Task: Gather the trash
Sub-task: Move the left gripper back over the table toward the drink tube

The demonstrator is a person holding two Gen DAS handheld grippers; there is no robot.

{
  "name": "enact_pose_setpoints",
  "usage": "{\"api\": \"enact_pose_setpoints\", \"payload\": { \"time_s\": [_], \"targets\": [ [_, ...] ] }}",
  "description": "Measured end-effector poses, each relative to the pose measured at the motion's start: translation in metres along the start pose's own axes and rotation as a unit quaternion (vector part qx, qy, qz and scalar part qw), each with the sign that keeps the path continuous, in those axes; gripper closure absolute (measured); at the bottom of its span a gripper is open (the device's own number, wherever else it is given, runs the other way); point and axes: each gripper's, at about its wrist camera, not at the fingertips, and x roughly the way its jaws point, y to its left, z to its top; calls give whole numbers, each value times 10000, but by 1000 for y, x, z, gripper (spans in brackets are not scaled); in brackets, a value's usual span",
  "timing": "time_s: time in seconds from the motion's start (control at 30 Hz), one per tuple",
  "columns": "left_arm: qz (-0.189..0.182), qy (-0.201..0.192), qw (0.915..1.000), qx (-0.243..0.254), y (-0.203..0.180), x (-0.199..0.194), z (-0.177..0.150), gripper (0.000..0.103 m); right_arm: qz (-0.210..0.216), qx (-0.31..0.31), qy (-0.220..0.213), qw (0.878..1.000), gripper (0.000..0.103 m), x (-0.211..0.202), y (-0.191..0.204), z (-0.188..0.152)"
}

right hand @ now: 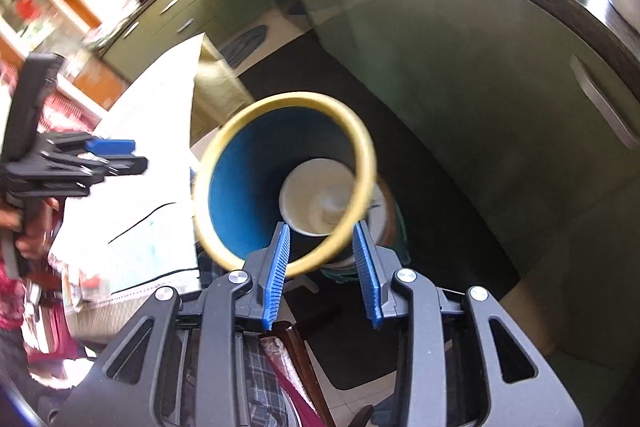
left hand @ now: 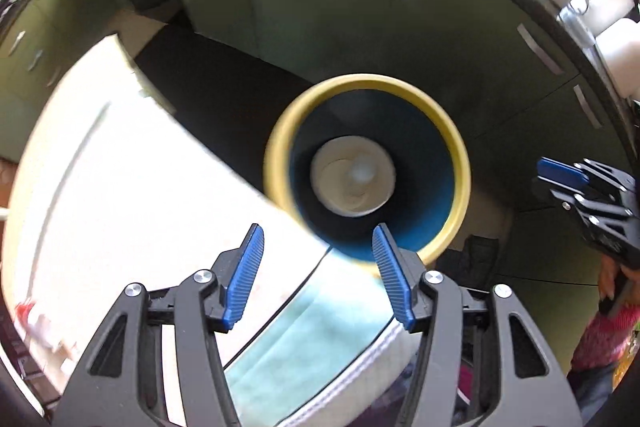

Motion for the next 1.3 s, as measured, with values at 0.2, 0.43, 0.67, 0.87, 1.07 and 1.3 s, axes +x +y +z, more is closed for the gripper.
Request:
{"api": "enact_pose_setpoints", "payload": {
  "time_s": [0.2,0.43,0.67,0.87,1.07,1.3],
  "targets": [
    [497,-140,9968,-615,78,-71,-73,45,463,-954,117,9943,67,7,80,7],
    [832,87,9851,-1500,151,-94,-154,45,1344,-2185,642,9644,67,33,213,8],
    [593,127,9863,-1535,163,-93,-197,45,1957,-3441,1449,9068,66,60,317,-20],
    [541,150,9888,-1384,158,-89,-200,45,2075,-3896,2307,8671,66,93,346,-26],
    [547,241,9901,-1267,155,-82,-198,45,1831,-4275,2535,8482,63,108,355,-30],
    [543,279,9922,-1088,141,-80,-189,45,1715,-4565,2657,8316,55,121,358,-28]
  ]
}}
